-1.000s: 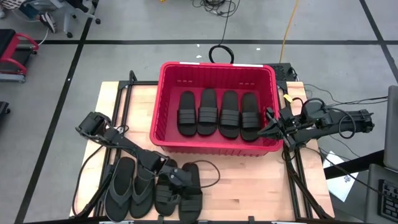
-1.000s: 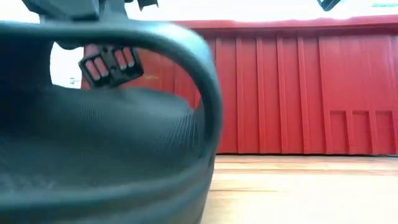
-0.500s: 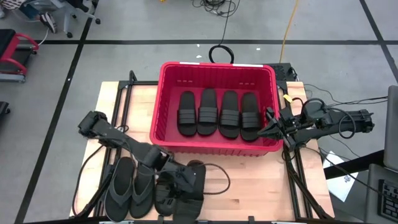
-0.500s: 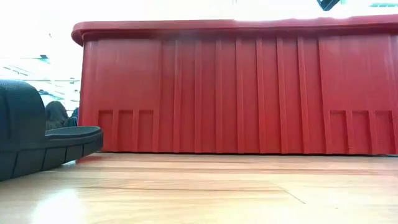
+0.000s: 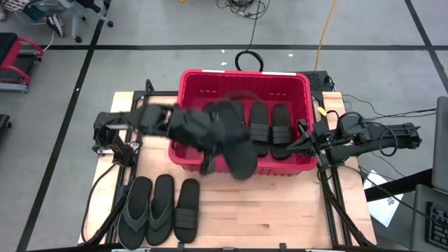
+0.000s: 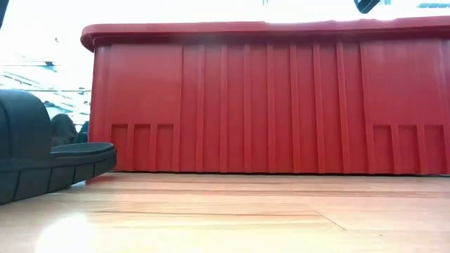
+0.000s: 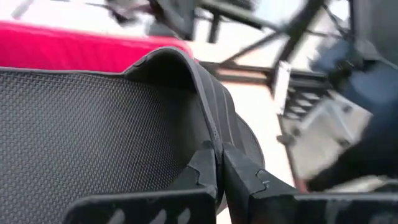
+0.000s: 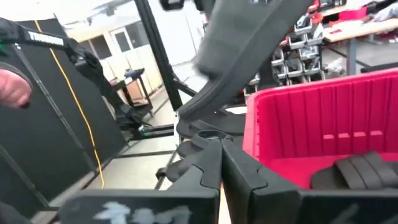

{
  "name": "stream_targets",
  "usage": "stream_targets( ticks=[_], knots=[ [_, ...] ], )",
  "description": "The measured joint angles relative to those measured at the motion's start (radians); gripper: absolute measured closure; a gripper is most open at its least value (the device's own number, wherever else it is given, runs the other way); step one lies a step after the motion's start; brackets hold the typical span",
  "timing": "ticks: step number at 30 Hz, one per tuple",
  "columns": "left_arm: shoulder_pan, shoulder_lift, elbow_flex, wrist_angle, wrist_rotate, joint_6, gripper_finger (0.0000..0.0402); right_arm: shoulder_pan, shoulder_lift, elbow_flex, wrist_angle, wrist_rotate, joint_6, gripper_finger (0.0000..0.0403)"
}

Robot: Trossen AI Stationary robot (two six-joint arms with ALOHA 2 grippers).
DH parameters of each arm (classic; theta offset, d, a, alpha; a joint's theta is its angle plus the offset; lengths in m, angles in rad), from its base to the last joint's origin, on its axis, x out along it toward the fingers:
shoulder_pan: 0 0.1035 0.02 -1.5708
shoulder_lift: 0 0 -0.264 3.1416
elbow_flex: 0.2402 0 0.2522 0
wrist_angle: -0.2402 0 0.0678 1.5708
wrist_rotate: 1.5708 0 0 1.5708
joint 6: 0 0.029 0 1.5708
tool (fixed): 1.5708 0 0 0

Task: Pick and place slides into bin
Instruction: Put the black slide into the red bin

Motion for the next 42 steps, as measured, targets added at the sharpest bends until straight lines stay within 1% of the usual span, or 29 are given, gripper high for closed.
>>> stream_targets(
  ticks=[2,4,5,7,9,12,18,21,23,27,30,36,37,42],
  knots=[
    [0.042,-0.002,0.008,-0.005,0.026,0.024,0.0401,0.000,0.010,0.000,0.002,0.003,0.010,0.0403],
    [0.081,-0.001,0.008,-0.029,0.092,0.057,0.0401,-0.001,0.023,0.004,0.008,-0.005,-0.006,0.0403],
    [0.099,0.001,0.008,-0.053,0.120,0.077,0.0401,-0.003,0.033,0.013,0.004,-0.021,-0.026,0.0403],
    [0.135,0.002,0.008,-0.119,0.178,0.132,0.0401,-0.014,0.063,0.044,-0.024,-0.020,-0.061,0.0401],
    [0.177,0.001,0.001,-0.177,0.217,0.198,0.0401,-0.039,0.109,0.093,-0.073,0.018,-0.107,0.0397],
    [0.252,0.002,-0.007,-0.236,0.221,0.295,0.0401,-0.097,0.204,0.187,-0.134,0.083,-0.202,0.0385],
    [0.408,0.001,-0.008,-0.327,0.290,0.527,0.0401,-0.244,0.417,0.398,-0.171,0.141,-0.328,0.0339],
    [0.472,0.001,-0.008,-0.331,0.355,0.654,0.0401,-0.315,0.515,0.507,-0.254,0.137,-0.371,0.0310],
    [0.507,0.001,-0.008,-0.332,0.375,0.724,0.0401,-0.345,0.570,0.571,-0.309,0.128,-0.395,0.0292],
    [0.557,0.006,-0.008,-0.332,0.370,0.812,0.0401,-0.386,0.641,0.671,-0.384,0.079,-0.444,0.0270],
    [0.574,0.018,-0.008,-0.335,0.357,0.847,0.0401,-0.407,0.682,0.717,-0.418,0.080,-0.482,0.0264],
    [0.563,0.085,-0.008,-0.340,0.243,0.874,0.0401,-0.441,0.750,0.816,-0.493,0.078,-0.616,0.0263],
    [0.561,0.097,-0.008,-0.340,0.234,0.874,0.0401,-0.445,0.763,0.831,-0.504,0.076,-0.638,0.0263],
    [0.536,0.140,-0.008,-0.318,0.215,0.890,0.0401,-0.454,0.826,0.881,-0.572,0.000,-0.736,0.0263]
  ],
)
